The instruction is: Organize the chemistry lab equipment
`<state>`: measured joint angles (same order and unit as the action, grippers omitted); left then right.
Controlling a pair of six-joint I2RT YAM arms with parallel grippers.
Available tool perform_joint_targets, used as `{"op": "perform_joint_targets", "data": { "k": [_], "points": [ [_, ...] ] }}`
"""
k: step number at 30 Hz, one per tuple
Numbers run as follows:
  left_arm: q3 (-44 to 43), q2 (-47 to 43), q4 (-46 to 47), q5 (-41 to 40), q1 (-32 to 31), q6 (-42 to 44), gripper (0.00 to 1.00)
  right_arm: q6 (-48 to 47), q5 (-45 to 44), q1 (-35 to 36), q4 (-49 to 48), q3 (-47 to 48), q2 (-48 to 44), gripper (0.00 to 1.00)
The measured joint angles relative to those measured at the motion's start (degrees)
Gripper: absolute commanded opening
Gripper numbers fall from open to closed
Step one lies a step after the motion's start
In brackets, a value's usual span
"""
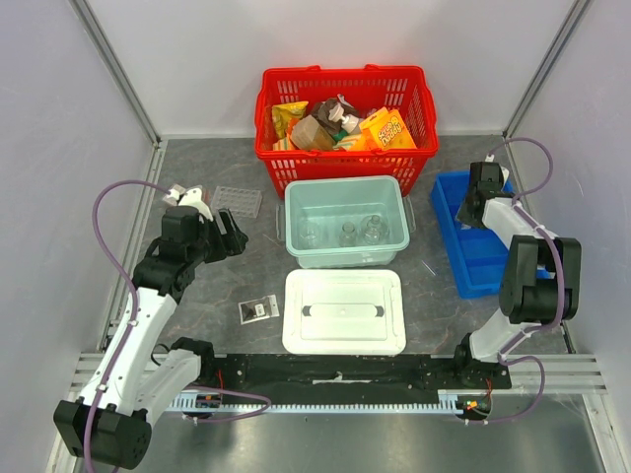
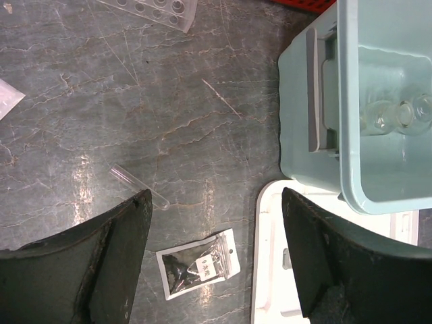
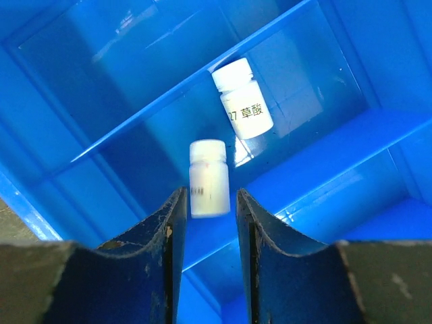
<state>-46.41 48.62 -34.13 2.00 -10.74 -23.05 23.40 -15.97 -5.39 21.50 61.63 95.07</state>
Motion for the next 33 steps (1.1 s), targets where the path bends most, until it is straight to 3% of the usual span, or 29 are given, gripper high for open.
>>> {"op": "perform_joint_targets", "data": {
  "k": [8,18,33],
  "points": [
    [0.15,-0.02,0.09,0.07,0.00,0.00,0.82,-1.40,1.03,-0.02,1.77,0.48,-1.51,0.46],
    [0.52,-0.02,0.48,0.24,0.00,0.00,0.81,-7.02,8.55,2.43,5.31,2.69,-9.53,0.52],
    [0.87,-0.70,1.29,2.75,0.00,0.00,0.80,-14.71,13.92,12.35,10.47,-1.51,-15.47,0.47]
  ]
}}
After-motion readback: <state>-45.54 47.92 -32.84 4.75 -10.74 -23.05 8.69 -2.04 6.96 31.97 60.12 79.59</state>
